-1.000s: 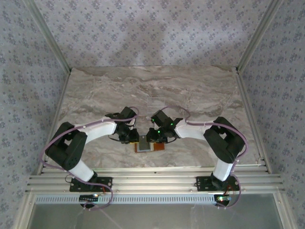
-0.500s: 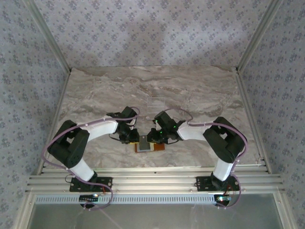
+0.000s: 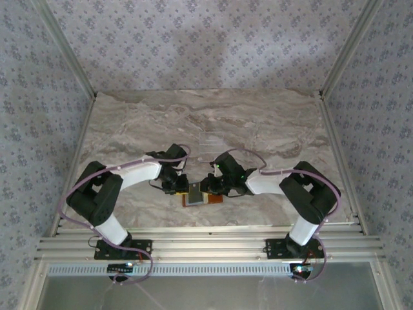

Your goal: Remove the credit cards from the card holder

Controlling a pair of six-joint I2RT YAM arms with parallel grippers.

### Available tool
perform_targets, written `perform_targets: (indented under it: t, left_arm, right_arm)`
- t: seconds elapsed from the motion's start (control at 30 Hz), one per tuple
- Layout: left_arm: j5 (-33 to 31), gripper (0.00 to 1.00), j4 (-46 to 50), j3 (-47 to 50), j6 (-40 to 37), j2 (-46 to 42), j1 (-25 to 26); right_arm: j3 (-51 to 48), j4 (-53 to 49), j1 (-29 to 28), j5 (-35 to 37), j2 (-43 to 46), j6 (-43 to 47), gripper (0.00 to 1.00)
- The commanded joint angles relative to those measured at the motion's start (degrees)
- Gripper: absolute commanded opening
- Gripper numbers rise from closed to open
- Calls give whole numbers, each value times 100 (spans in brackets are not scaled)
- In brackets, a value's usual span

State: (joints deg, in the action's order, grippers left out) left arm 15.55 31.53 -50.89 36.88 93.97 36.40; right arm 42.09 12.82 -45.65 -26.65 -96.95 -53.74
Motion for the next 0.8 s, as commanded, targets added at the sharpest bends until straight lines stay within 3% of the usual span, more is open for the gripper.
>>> perform_targets:
  t: [0.0,0.77]
  left_arm:
    - [-255,21,196,111,-78,332,116]
    - [-583,21,494,30,-112,464,162]
  right_arm:
    - [-59,705,-25,-414,113,-147,15]
    - [-691,1091,249,-161,334,-369,5]
